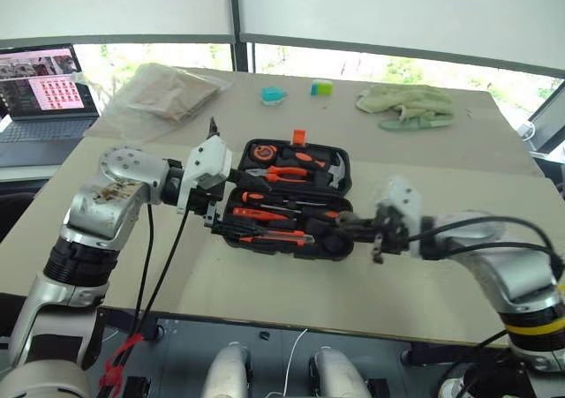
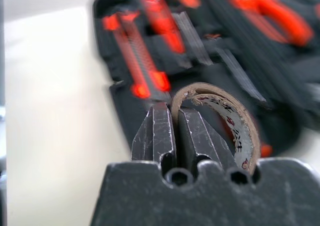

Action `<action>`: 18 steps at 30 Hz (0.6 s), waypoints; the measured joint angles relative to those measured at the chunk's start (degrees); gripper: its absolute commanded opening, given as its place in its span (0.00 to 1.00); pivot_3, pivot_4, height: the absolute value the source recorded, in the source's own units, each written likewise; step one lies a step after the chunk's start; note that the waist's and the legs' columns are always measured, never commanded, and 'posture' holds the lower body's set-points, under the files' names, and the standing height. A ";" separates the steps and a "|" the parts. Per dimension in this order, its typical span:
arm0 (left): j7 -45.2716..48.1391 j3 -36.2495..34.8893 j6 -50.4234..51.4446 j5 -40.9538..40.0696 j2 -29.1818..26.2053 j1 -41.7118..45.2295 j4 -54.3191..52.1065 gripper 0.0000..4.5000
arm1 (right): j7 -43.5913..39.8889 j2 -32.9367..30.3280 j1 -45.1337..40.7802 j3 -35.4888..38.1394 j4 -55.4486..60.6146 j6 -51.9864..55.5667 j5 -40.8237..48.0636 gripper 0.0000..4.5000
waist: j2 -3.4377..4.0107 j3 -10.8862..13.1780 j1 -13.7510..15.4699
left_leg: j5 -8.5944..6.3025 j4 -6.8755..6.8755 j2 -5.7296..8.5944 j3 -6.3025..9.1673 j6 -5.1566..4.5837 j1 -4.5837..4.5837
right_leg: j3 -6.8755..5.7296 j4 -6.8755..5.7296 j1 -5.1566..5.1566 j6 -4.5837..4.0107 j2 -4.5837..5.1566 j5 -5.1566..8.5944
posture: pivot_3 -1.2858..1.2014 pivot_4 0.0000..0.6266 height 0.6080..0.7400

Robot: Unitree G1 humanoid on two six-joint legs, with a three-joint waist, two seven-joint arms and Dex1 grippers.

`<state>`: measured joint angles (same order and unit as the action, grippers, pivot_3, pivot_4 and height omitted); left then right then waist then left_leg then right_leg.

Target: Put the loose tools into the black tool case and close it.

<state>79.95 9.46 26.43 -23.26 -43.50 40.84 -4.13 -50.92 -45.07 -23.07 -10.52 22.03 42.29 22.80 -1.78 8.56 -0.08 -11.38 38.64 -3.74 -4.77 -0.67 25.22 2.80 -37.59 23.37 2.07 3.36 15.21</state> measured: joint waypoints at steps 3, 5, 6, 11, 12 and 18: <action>0.04 0.19 -0.16 0.60 0.00 -0.02 0.14 1.00 | 1.14 0.25 -0.97 -2.70 -1.41 -0.01 -2.93 0.02 | 0.00 0.00 0.24 | 0.00 0.01 0.00 -0.03 0.00 0.04 | 0.00 -0.02 0.05 0.00 0.00 0.00 | 0.52 0.24 1.00; 0.03 0.26 -0.22 0.69 0.00 -0.03 0.18 1.00 | 1.27 0.29 -1.03 -2.95 -2.21 -0.02 -4.03 0.02 | 0.00 0.00 0.27 | 0.00 0.01 0.00 -0.03 0.00 0.04 | 0.01 -0.02 0.06 0.00 0.00 0.00 | 0.52 0.24 1.00; 0.02 0.26 -0.24 0.75 0.00 -0.03 0.24 1.00 | 0.94 0.23 -1.03 -3.12 -2.44 -0.02 -4.21 0.02 | 0.00 0.00 0.27 | 0.00 0.01 -0.01 -0.03 0.00 0.04 | 0.00 -0.02 0.07 0.00 -0.01 0.00 | 0.52 0.24 1.00; -0.01 0.27 -0.36 0.93 0.00 -0.33 0.51 1.00 | 0.24 0.67 -1.03 -4.22 -1.57 0.51 -4.23 0.02 | -0.01 0.00 0.23 | 0.00 0.01 -0.03 -0.02 0.00 0.04 | 0.01 -0.04 0.08 -0.01 -0.03 0.00 | 0.52 0.24 1.00; -0.06 0.27 -0.37 0.93 0.01 -0.33 0.52 1.00 | 0.75 1.37 -1.03 -4.26 -1.53 0.50 -4.72 0.02 | -0.01 0.00 0.18 | 0.00 0.01 -0.04 -0.02 0.00 0.04 | 0.01 -0.04 0.08 -0.01 -0.04 0.00 | 0.52 0.24 1.00; -0.21 0.27 -0.41 0.94 0.10 -0.32 0.85 1.00 | 1.56 2.47 -0.15 -4.59 -0.47 0.82 -5.77 0.02 | -0.01 0.00 0.12 | 0.00 0.01 -0.03 -0.03 0.00 0.05 | 0.01 -0.05 0.10 -0.01 -0.04 0.00 | 0.52 0.24 1.00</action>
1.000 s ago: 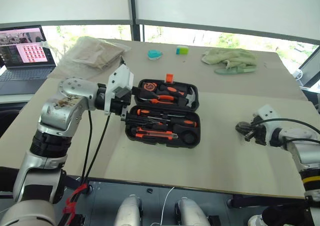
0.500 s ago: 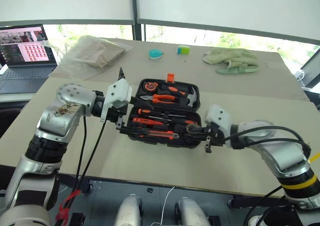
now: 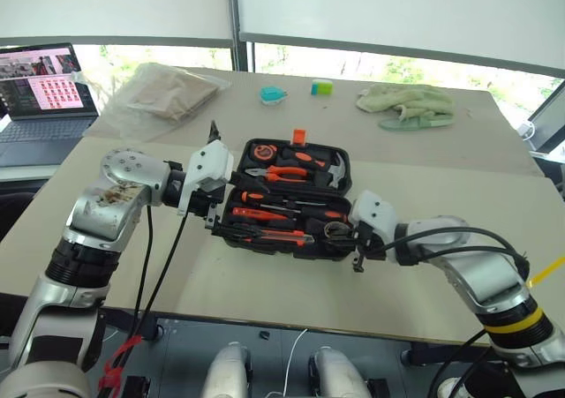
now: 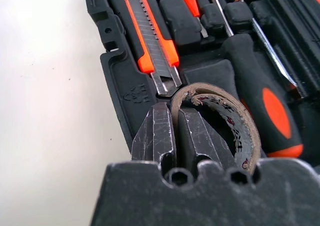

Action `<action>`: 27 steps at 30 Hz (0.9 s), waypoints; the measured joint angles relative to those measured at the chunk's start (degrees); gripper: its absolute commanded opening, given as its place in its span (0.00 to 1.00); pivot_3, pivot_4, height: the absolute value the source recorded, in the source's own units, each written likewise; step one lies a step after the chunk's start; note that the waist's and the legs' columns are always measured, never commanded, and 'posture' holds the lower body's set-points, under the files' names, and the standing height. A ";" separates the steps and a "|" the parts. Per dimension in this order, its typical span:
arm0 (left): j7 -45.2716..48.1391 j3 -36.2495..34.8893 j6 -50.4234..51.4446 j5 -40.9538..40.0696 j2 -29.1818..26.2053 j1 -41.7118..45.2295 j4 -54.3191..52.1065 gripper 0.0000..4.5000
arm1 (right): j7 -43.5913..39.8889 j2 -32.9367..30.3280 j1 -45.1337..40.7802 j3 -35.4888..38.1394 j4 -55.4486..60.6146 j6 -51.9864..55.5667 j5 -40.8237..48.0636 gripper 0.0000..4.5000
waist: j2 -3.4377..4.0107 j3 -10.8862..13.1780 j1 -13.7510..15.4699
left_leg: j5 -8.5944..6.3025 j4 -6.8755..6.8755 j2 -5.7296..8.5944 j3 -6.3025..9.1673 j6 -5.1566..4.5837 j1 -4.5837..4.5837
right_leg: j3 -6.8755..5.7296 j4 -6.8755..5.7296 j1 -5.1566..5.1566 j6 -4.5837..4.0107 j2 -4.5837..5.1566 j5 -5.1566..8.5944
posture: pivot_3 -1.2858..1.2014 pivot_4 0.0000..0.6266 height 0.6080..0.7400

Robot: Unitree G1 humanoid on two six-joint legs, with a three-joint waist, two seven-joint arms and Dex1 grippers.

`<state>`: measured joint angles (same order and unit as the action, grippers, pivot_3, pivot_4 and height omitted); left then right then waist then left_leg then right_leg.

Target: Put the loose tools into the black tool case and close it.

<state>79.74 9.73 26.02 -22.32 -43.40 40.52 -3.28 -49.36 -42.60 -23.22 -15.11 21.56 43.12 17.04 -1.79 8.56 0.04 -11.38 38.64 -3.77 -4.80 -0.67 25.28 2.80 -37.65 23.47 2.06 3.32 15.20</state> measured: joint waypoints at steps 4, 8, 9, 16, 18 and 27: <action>-0.05 0.00 -0.30 0.19 0.21 0.02 0.78 1.00 | 0.04 -0.02 1.58 -0.60 2.12 0.99 -0.15 0.02 | 0.00 0.00 0.11 | 0.00 0.00 0.01 0.00 0.00 0.00 | 0.00 0.00 0.00 0.00 0.01 0.00 | 0.52 0.24 1.00; -0.21 0.04 -0.95 0.24 0.61 0.04 1.03 1.00 | 0.99 -0.51 1.56 -0.56 2.67 1.40 -1.14 0.38 | 0.00 0.00 0.14 | 0.00 0.00 0.00 -0.01 0.00 0.00 | 0.00 0.00 -0.01 0.00 0.01 0.00 | 0.52 0.24 1.00; -0.22 0.07 -1.04 0.24 0.66 0.04 1.03 1.00 | 1.20 -0.51 1.52 -0.04 2.84 2.15 -1.01 0.43 | 0.00 0.00 0.13 | 0.00 0.00 0.01 -0.01 0.00 0.00 | 0.00 0.00 -0.01 0.00 0.01 0.00 | 0.52 0.24 1.00; -0.38 0.09 -1.12 0.26 0.67 0.01 1.00 1.00 | 0.75 -0.49 -2.29 9.00 12.18 14.92 10.23 0.95 | 0.00 0.01 0.11 | 0.00 0.00 -0.02 0.01 0.00 0.03 | 0.02 -0.02 0.05 -0.01 0.00 -0.01 | 0.52 0.24 1.00; -0.71 0.09 -1.09 0.29 0.66 -0.04 1.01 1.00 | 0.95 -1.24 -3.76 13.78 14.01 18.63 13.99 0.99 | -0.01 0.01 0.12 | 0.00 -0.01 -0.02 0.02 0.00 0.03 | 0.00 -0.01 0.04 -0.01 0.00 -0.01 | 0.52 0.24 1.00; -13.62 -2.01 -4.89 9.00 0.92 -0.31 21.65 0.69 | 3.28 -5.49 2.66 20.37 -2.96 13.93 10.50 0.51 | -0.06 0.03 0.49 | 0.00 -0.02 0.03 -0.02 0.00 0.04 | 0.00 0.02 0.07 -0.01 0.03 -0.01 | 0.52 0.24 1.00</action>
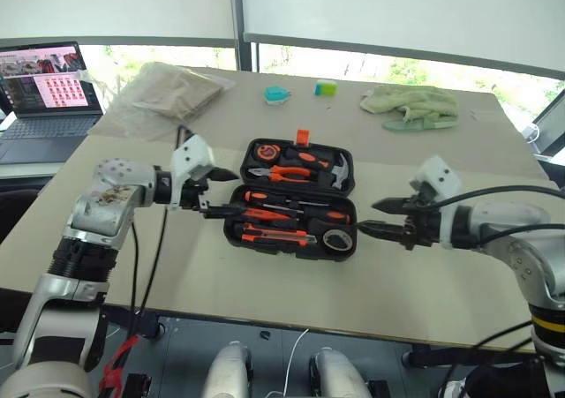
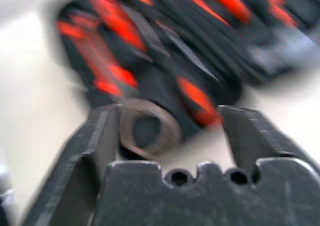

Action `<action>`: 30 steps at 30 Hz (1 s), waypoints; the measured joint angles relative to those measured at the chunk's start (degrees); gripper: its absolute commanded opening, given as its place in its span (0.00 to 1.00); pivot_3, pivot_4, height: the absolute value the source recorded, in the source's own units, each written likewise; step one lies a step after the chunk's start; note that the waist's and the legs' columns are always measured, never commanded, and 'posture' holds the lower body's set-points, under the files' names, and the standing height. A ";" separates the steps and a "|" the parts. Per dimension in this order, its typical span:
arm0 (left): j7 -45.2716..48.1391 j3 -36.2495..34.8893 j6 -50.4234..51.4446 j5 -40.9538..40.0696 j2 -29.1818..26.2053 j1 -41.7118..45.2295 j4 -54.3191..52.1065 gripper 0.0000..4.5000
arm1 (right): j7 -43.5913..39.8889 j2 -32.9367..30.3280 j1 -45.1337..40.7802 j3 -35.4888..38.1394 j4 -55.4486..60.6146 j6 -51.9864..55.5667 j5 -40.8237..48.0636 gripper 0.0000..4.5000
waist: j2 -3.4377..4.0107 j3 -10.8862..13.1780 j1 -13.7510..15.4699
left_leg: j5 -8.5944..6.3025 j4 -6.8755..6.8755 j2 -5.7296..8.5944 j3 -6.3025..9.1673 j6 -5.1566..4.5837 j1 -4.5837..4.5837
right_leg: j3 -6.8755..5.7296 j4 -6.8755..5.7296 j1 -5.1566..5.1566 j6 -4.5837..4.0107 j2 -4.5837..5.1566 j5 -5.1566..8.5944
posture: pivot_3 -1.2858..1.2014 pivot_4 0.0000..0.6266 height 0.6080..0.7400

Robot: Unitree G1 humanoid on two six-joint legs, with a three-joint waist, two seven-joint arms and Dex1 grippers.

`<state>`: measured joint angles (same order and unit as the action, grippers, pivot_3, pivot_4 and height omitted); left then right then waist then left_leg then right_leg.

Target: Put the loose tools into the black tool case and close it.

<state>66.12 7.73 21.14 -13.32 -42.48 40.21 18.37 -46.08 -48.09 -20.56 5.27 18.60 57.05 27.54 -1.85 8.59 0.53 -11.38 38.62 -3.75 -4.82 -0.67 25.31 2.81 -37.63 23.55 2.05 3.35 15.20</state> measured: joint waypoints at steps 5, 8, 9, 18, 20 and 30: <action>-0.89 0.02 -4.80 2.78 0.91 0.01 7.20 0.31 | -0.88 0.38 1.38 -2.09 -4.30 -5.73 -2.28 0.13 | -0.01 0.00 -0.12 | 0.01 0.10 0.00 -0.06 0.00 0.61 | 0.11 -0.34 0.71 -0.01 -0.01 -0.01 | 0.52 0.24 1.00; 2.67 -0.54 -2.72 -1.11 1.92 -0.03 0.85 0.05 | -2.24 2.40 1.04 -1.95 0.27 -5.08 1.70 0.00 | -0.03 0.02 -0.04 | 0.01 0.14 -0.02 -0.01 0.01 0.73 | 0.08 -0.34 0.76 0.00 -0.03 -0.02 | 0.52 0.24 1.00; 3.59 -0.65 -2.26 -2.06 1.88 -0.02 -1.73 0.01 | -2.21 2.73 0.91 -2.11 1.67 -5.07 2.40 0.00 | -0.03 0.02 -0.03 | 0.01 0.14 0.00 -0.01 0.01 0.71 | 0.08 -0.33 0.73 0.00 -0.02 -0.02 | 0.52 0.24 1.00; 2.35 -0.72 -0.57 -1.64 1.87 -0.99 -7.07 0.01 | -1.50 2.87 1.62 -8.30 9.01 -5.89 1.84 0.00 | -0.03 0.02 -0.04 | 0.01 0.17 0.00 -0.01 0.01 0.61 | 0.08 -0.34 0.67 0.01 -0.03 -0.02 | 0.52 0.24 1.00; -0.95 -0.71 -0.76 0.69 2.16 0.13 -3.94 0.01 | -1.07 2.74 1.65 -10.45 6.92 -7.74 -0.75 0.00 | -0.04 0.02 -0.03 | 0.01 0.19 0.02 -0.03 0.01 0.61 | 0.08 -0.34 0.68 0.01 -0.02 -0.02 | 0.52 0.24 1.00; -11.52 0.03 -2.30 8.52 5.66 2.11 10.65 0.01 | 1.51 1.10 -4.69 -10.28 -16.66 -20.01 -13.14 0.00 | -0.04 0.02 0.05 | 0.01 0.18 0.03 -0.06 0.01 0.62 | 0.08 -0.34 0.69 0.01 -0.02 -0.03 | 0.52 0.24 1.00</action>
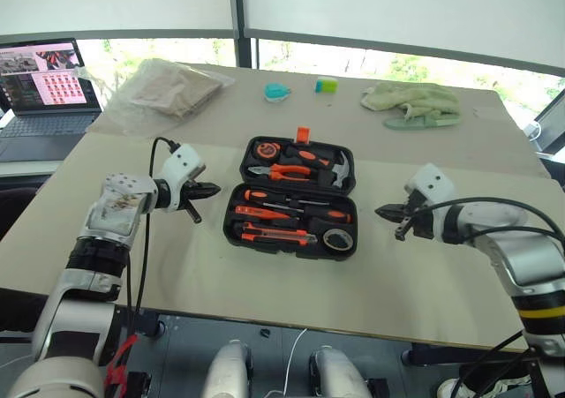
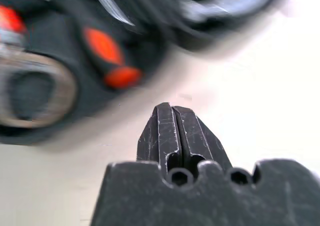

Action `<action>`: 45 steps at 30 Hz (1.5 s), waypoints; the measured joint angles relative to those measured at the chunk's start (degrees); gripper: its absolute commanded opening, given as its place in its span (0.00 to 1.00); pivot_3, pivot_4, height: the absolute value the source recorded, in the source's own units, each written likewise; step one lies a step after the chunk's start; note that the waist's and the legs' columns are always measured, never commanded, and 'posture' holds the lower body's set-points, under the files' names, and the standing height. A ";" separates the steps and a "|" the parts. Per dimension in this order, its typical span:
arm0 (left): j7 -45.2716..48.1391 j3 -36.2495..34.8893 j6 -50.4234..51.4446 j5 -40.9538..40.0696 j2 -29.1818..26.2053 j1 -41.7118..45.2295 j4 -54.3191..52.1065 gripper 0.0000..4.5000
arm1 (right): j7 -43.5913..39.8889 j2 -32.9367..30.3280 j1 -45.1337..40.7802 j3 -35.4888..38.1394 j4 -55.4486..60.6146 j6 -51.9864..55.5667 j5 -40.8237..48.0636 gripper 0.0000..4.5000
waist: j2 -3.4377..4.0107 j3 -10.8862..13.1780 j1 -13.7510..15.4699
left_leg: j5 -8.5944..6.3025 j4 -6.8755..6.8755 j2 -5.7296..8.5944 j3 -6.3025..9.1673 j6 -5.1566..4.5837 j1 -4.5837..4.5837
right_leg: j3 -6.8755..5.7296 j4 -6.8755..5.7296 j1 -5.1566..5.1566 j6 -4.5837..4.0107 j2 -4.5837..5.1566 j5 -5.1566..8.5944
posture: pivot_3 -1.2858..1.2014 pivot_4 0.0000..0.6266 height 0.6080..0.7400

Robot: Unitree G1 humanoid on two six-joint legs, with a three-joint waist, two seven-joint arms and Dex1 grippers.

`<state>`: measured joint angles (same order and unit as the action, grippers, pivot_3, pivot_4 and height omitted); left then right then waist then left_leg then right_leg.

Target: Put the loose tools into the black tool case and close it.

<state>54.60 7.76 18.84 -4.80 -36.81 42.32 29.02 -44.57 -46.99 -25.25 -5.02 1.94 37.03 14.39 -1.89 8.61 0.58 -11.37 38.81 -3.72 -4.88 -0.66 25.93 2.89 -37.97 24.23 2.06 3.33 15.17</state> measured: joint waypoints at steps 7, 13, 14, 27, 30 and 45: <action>2.07 0.85 -1.22 0.15 3.94 -0.02 1.74 0.01 | -1.56 6.00 -4.42 -6.11 -7.77 -4.62 -4.67 0.00 | 0.00 0.00 -0.23 | 0.00 -0.01 0.00 0.00 0.01 0.08 | 0.01 -0.03 0.09 0.00 -0.01 0.00 | 0.52 0.24 1.00; 8.61 -0.19 -0.26 -2.20 1.81 -4.05 -5.13 0.01 | -4.49 5.40 -4.17 -5.96 -6.20 -5.22 -6.30 0.00 | 0.00 0.01 0.08 | 0.00 -0.03 0.00 0.00 0.01 0.11 | -0.03 0.00 0.07 0.01 0.03 -0.01 | 0.52 0.24 1.00; 9.90 -0.25 0.25 -2.68 1.39 -4.92 -6.55 0.01 | -5.40 4.91 -3.07 -5.63 -4.76 -5.23 -6.29 0.00 | 0.00 0.00 0.09 | -0.01 -0.04 0.00 0.01 0.01 0.10 | -0.04 -0.02 0.06 0.01 0.03 -0.01 | 0.52 0.24 1.00; 17.43 0.05 0.48 -4.30 -5.01 -16.60 -20.29 0.01 | -8.12 -0.20 15.50 -1.58 17.16 -2.40 -4.47 0.00 | 0.00 0.00 0.06 | -0.02 -0.04 -0.04 0.03 0.03 0.04 | -0.07 -0.02 0.02 0.00 0.02 0.00 | 0.52 0.24 1.00; 18.82 0.04 0.65 -4.57 -6.35 -18.60 -22.99 0.01 | -7.78 -0.58 18.37 -0.59 20.33 -1.35 -4.02 0.00 | 0.00 0.00 0.02 | -0.03 -0.05 -0.04 0.03 0.03 -0.02 | -0.07 -0.02 -0.01 -0.01 0.02 0.00 | 0.52 0.24 1.00; 15.25 -3.04 24.08 -8.77 -5.19 1.22 -2.57 0.64 | -5.91 0.10 8.34 13.38 12.46 18.36 8.73 0.56 | -0.25 0.10 -0.60 | 0.14 0.01 -0.11 0.08 0.07 -0.37 | -0.03 -0.13 -0.25 -0.12 -0.12 -0.09 | 0.52 0.24 1.00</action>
<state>69.85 4.72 42.92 -13.57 -42.00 43.54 26.45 -50.48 -46.89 -16.90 8.36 14.40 55.39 23.12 -2.14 8.71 -0.03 -11.22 38.81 -3.83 -4.80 -0.59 25.56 2.86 -38.09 23.99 1.94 3.21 15.08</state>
